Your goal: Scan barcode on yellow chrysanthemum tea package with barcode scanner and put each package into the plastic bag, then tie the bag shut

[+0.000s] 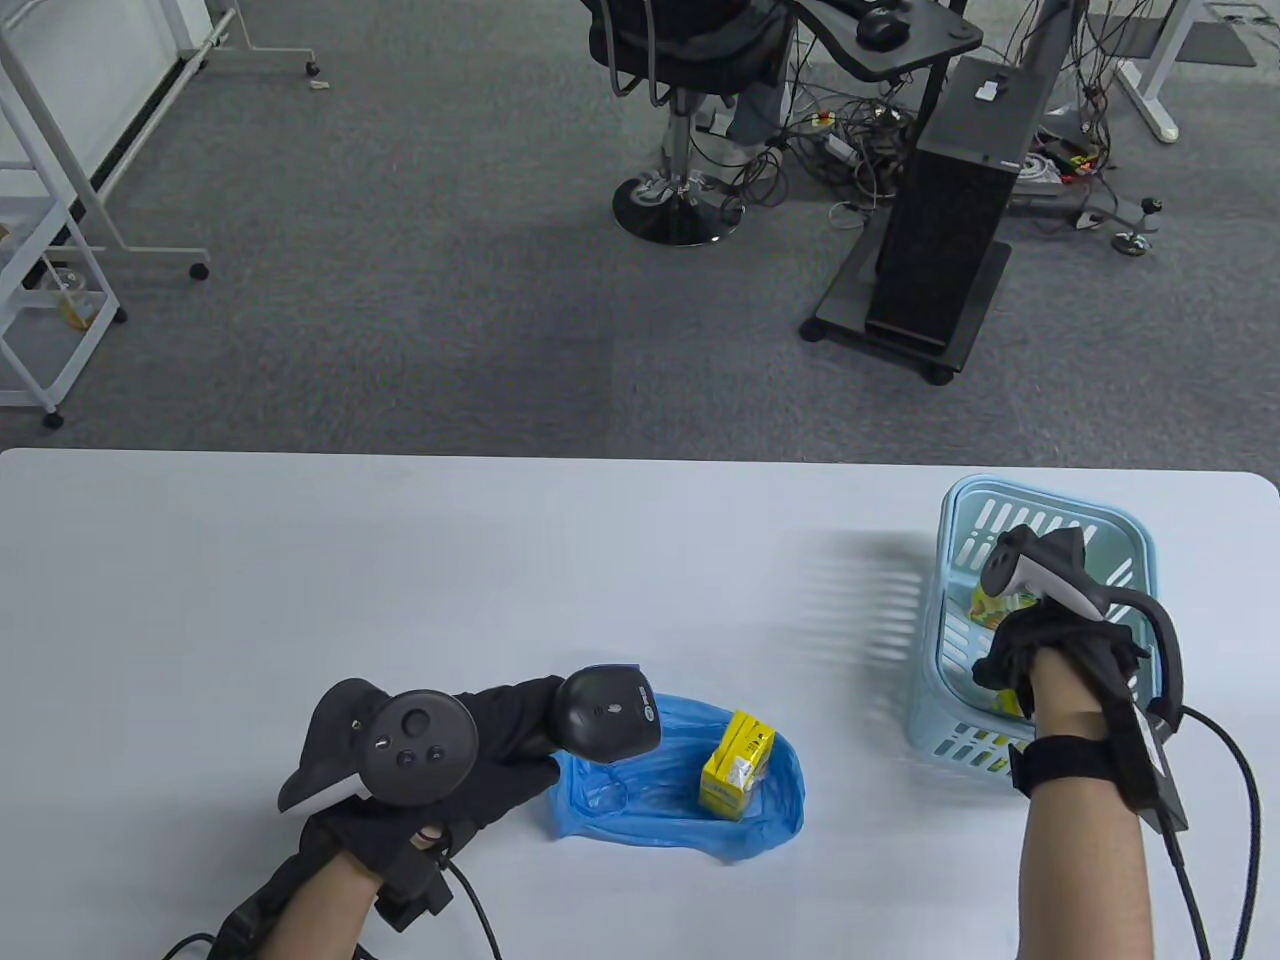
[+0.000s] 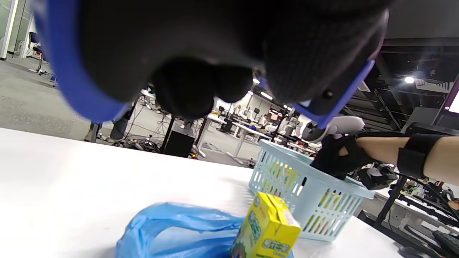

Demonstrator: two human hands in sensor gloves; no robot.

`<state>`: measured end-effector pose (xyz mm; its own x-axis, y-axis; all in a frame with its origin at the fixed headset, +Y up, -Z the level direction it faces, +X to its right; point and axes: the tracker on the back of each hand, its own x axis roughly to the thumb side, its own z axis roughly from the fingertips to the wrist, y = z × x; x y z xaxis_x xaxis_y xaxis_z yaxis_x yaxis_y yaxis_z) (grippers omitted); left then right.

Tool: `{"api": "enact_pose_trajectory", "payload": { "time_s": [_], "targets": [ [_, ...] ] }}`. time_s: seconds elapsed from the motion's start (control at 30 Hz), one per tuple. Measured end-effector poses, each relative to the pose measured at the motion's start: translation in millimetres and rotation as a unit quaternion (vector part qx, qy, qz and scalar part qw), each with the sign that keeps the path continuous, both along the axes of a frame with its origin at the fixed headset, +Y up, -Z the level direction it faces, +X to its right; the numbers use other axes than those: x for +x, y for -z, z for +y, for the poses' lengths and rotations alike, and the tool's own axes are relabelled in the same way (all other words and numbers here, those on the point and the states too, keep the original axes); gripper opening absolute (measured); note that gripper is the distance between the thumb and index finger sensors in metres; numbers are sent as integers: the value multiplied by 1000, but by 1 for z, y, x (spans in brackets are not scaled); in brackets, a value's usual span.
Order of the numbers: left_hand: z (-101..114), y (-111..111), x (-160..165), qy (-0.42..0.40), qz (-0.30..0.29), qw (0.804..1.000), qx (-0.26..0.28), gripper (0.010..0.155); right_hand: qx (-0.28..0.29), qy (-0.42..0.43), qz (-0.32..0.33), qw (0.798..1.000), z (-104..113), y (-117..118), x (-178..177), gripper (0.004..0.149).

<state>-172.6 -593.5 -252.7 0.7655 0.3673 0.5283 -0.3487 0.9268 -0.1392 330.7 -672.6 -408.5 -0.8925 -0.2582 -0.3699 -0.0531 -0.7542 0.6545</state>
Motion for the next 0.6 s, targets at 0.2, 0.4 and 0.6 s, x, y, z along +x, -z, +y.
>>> {"api": "enact_pose_trajectory", "payload": {
  "time_s": [0.2, 0.4, 0.6],
  "targets": [
    [-3, 4, 0, 5, 1, 1000, -7, 62, -42, -2, -7, 999, -17, 1, 5, 79],
    [-4, 4, -1, 3, -2, 1000, -9, 62, 14, -3, 43, 999, -14, -2, 3, 63],
    [7, -3, -4, -17, -7, 1000, 4, 61, 96, -8, 73, 993, 25, -10, -7, 60]
  ]
}}
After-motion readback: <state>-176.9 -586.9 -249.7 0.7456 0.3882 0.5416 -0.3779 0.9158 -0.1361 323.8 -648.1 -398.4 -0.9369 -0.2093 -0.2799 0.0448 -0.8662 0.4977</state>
